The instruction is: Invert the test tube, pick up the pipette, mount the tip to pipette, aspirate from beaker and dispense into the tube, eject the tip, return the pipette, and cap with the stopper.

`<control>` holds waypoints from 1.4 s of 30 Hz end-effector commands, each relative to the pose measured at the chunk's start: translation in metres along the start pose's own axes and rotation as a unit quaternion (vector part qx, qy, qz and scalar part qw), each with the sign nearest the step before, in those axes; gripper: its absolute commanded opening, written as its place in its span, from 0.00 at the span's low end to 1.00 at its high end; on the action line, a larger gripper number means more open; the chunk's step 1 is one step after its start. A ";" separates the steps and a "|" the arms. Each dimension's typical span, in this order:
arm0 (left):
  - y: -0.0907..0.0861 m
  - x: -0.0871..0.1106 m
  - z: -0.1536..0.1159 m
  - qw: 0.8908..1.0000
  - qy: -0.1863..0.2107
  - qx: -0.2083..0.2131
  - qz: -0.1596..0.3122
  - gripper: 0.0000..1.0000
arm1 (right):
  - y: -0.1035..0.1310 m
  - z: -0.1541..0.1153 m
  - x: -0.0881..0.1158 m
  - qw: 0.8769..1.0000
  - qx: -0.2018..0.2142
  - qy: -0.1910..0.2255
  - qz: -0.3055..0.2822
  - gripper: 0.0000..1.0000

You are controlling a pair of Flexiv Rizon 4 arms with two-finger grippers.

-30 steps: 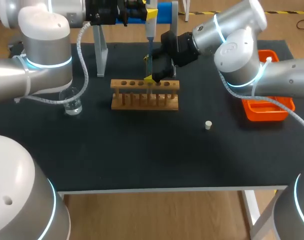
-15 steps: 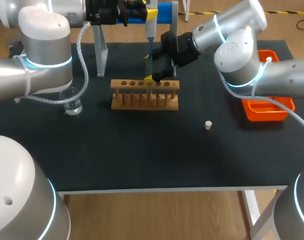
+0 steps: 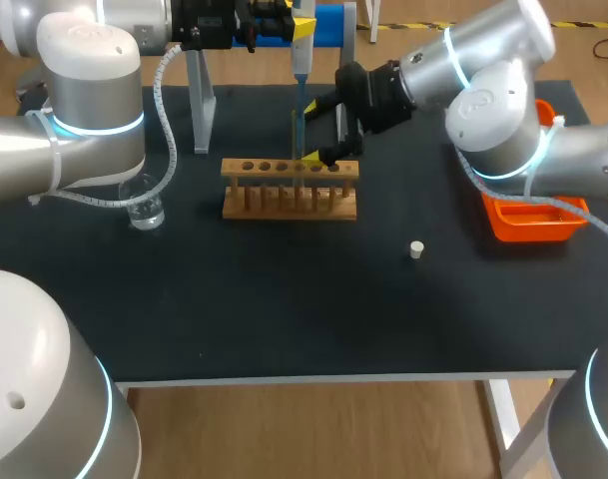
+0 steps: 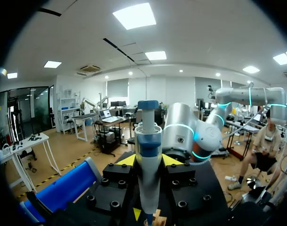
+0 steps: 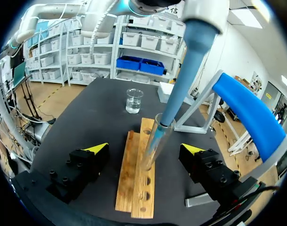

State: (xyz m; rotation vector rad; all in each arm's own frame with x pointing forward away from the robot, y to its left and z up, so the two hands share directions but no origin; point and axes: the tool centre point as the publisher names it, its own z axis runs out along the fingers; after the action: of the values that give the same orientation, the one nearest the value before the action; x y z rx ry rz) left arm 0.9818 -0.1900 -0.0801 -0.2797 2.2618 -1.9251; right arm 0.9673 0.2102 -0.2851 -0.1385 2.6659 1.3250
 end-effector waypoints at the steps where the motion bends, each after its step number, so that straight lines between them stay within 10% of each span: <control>1: -0.001 -0.001 0.000 1.000 0.000 -0.001 0.000 0.00 | -0.001 -0.042 0.011 1.000 -0.007 -0.015 0.005 1.00; 16: -0.001 -0.001 0.000 1.000 0.000 -0.001 0.000 0.00 | 0.009 -0.140 0.013 0.996 -0.072 -0.061 0.004 1.00; 42: -0.001 -0.001 0.000 1.000 0.000 -0.001 0.000 0.00 | 0.133 -0.199 -0.036 0.977 -0.207 -0.049 0.026 1.00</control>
State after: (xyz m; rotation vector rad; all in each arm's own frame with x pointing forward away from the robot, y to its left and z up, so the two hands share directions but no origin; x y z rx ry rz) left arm 0.9819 -0.1901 -0.0802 -0.2797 2.2619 -1.9251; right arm 0.9494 0.1215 -0.0631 -0.0404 2.2741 1.8382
